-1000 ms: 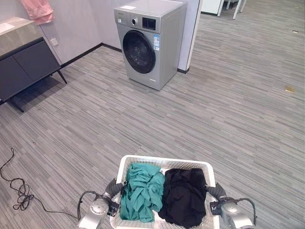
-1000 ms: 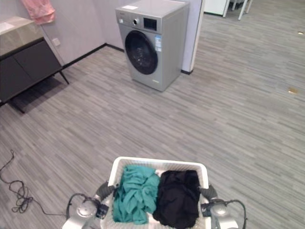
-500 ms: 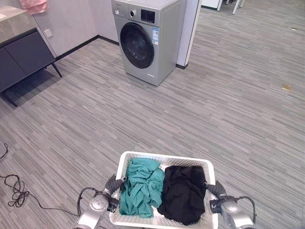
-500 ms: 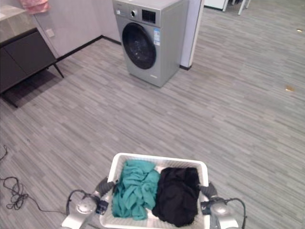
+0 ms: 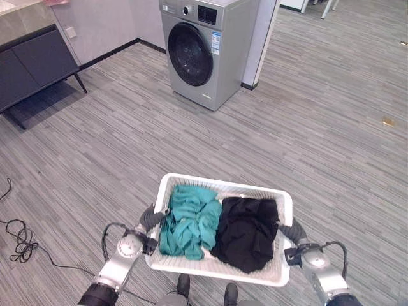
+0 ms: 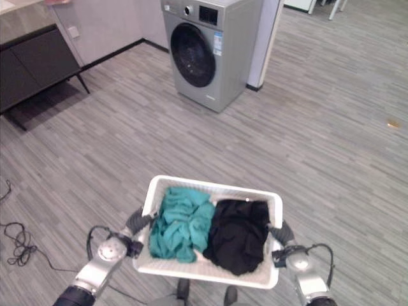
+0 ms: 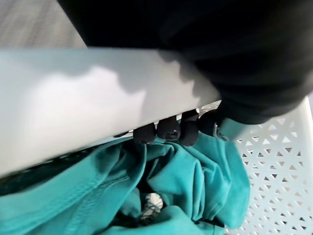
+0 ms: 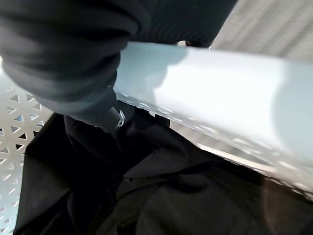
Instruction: Grab the laundry basket,head to the washer,open it,put in the laundry and shut it.
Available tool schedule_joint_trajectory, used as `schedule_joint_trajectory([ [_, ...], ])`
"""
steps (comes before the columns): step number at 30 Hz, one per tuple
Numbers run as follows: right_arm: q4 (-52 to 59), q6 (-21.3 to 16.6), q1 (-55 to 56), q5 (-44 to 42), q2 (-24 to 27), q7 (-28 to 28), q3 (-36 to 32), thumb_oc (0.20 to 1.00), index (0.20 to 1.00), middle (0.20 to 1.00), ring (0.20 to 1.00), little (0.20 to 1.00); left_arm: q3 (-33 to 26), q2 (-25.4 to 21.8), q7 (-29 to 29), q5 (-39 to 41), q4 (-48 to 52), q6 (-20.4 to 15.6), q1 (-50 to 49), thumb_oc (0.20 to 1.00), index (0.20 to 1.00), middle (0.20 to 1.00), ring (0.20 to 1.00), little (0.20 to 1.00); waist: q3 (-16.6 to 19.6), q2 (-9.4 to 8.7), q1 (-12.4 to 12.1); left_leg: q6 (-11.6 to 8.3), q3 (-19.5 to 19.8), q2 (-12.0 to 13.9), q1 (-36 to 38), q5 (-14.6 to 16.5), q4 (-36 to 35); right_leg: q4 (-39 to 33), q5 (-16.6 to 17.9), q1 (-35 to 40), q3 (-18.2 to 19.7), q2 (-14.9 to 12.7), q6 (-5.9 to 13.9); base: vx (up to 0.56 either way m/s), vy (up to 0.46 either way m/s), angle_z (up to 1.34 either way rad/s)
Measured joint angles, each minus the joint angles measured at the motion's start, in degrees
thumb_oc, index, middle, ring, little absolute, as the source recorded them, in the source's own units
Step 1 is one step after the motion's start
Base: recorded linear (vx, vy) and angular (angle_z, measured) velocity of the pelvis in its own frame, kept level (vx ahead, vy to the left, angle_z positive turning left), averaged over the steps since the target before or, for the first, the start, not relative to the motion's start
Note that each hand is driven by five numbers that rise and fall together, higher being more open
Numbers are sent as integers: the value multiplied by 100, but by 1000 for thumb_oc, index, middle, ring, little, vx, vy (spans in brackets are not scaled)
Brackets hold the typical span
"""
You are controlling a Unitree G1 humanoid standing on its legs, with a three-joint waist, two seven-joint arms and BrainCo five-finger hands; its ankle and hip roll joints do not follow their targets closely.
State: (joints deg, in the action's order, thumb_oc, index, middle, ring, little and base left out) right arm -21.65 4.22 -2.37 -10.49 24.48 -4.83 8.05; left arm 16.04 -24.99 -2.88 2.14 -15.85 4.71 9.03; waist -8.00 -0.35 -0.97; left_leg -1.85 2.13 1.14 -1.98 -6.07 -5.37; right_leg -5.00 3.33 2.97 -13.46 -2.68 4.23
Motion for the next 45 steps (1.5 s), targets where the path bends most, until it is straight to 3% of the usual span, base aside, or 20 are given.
schedule_joint_trajectory([
  [4, -16, -1, -396, -1, 94, -17, -73, 200, 200, 200, 200, 200, -1, -7, -128, -100, -64, -49, 490, 200, 200, 200, 200, 200, 1, -2, 12, -31, 25, 30, 12, -24, 1, 0, -19, 28, -24, 42, -12, 5, -55, 2],
  [16, -304, 3, -499, 0, 110, -12, 129, 200, 200, 200, 200, 200, 54, 13, -148, -102, -282, -46, 449, 200, 200, 200, 200, 200, -196, -35, -14, -218, 229, 180, -134, -147, 2, 2, -91, -17, -283, 216, -76, -63, -71, 9],
  [17, -309, 2, -520, -3, 126, -38, 139, 200, 200, 200, 200, 200, 59, 73, -178, -99, -405, -74, 560, 200, 200, 200, 200, 200, -276, 1, -40, -331, 236, 167, -317, -205, 156, 113, -69, -96, -314, 277, -134, -171, -18, 68],
  [18, -327, 17, -536, -19, 223, -106, 109, 200, 200, 200, 200, 200, 102, 312, -264, -96, -724, -27, 943, 200, 200, 200, 200, 200, -393, -32, 25, -591, 73, 89, -810, -376, 662, 504, -253, -417, -611, 62, -346, -24, 24, 100],
  [19, -357, 24, -578, -59, 245, -121, 99, 200, 200, 200, 200, 200, 111, 311, -277, -96, -727, -28, 1022, 200, 200, 200, 200, 200, -464, -150, 87, -839, -102, 14, -912, -581, 628, 440, -240, -424, -782, -95, -507, 49, 75, 97],
  [20, -359, 31, -629, -60, 236, -122, 113, 200, 200, 200, 200, 200, 110, 264, -280, -96, -709, -33, 1015, 200, 200, 200, 200, 200, -531, -260, 46, -630, -530, 99, -926, -489, 722, 376, -162, -445, -817, -171, -584, 111, 86, 52],
  [21, -349, 54, -697, -53, 174, -122, 127, 200, 200, 200, 200, 200, 102, 180, -284, -87, -720, -33, 968, 200, 200, 200, 200, 200, -590, -380, -4, -306, -699, 319, -853, -168, 911, 266, -125, -402, -746, -210, -641, 111, 86, 10],
  [22, -353, 62, -733, -49, 165, -121, 141, 200, 200, 200, 200, 200, 98, 151, -285, -85, -709, -41, 917, 200, 200, 200, 200, 200, -602, -369, -39, -311, -457, 523, -676, -167, 840, 224, -121, -384, -683, -178, -637, 119, 123, -1],
  [24, -352, 60, -793, -44, 211, -122, 118, 200, 200, 200, 200, 200, 99, 166, -300, -78, -653, -80, 857, 200, 200, 200, 200, 200, -708, -218, -19, -440, -425, 946, -266, -249, 489, 218, -56, -311, -596, -122, -545, 139, 188, -1],
  [27, -353, 61, -821, -45, 264, -120, 141, 200, 200, 200, 200, 200, 102, 173, -302, -74, -646, -99, 850, 200, 200, 200, 200, 200, -805, -61, 22, -508, -473, 1079, -53, -306, 17, 176, 27, -270, -592, -108, -442, 95, 207, -6],
  [29, -358, 54, -786, -47, 249, -129, 106, 200, 200, 200, 200, 200, 115, 197, -303, -75, -668, -111, 874, 200, 200, 200, 200, 200, -884, 58, 55, -522, -646, 1121, -290, -301, 189, 180, 95, -265, -584, -136, -302, 153, 316, -10],
  [30, -361, 61, -755, -48, 273, -143, 111, 200, 200, 200, 200, 200, 111, 257, -309, -76, -698, -98, 872, 200, 200, 200, 200, 200, -928, 144, 34, -439, -795, 1148, -338, -315, 207, 185, 121, -246, -582, -146, -190, 174, 315, -14],
  [31, -366, 61, -718, -47, 230, -144, 109, 200, 200, 200, 200, 200, 111, 259, -306, -80, -720, -83, 873, 200, 200, 200, 200, 200, -962, 131, 26, -592, -826, 1071, -267, -200, 189, 155, 158, -203, -550, -218, -69, 196, 348, -4],
  [32, -365, 61, -639, -48, 187, -146, 107, 200, 200, 200, 200, 200, 106, 256, -309, -90, -724, -73, 873, 200, 200, 200, 200, 200, -950, 56, 27, -537, -830, 899, -275, -180, 194, 143, 191, -194, -551, -371, -26, 177, 341, 9],
  [34, -364, 75, -579, -41, 44, -157, 94, 200, 200, 200, 200, 200, 100, 188, -312, -93, -723, -68, 856, 200, 200, 200, 200, 200, -936, -43, -65, -347, -920, 582, -207, -54, 299, 131, 205, -123, -471, -715, 5, 199, 440, 4],
  [40, -209, 76, -605, 30, -269, -234, -23, 200, 200, 200, 200, 200, 57, -151, -309, -104, -511, -101, 896, 200, 200, 200, 200, 200, -904, -32, -137, 109, -1126, 5, -230, 528, 944, 527, 147, -136, -268, -1309, 89, 121, 340, -9],
  [44, -203, 79, -700, 36, -347, -265, 0, 200, 200, 200, 200, 200, -7, -260, -309, -115, -421, -102, 910, 200, 200, 200, 200, 200, -763, -132, -154, 308, -1521, -91, -325, 704, 1137, 1194, 186, -697, -277, -1635, 0, 114, 309, -38],
  [45, -175, 86, -641, 45, -339, -260, -1, 200, 200, 200, 200, 200, -1, -271, -311, -127, -393, -104, 901, 200, 200, 200, 200, 200, -740, -184, -147, 398, -1518, -194, -323, 849, 1136, 1430, 283, -822, -240, -1593, 10, 178, 378, -32],
])
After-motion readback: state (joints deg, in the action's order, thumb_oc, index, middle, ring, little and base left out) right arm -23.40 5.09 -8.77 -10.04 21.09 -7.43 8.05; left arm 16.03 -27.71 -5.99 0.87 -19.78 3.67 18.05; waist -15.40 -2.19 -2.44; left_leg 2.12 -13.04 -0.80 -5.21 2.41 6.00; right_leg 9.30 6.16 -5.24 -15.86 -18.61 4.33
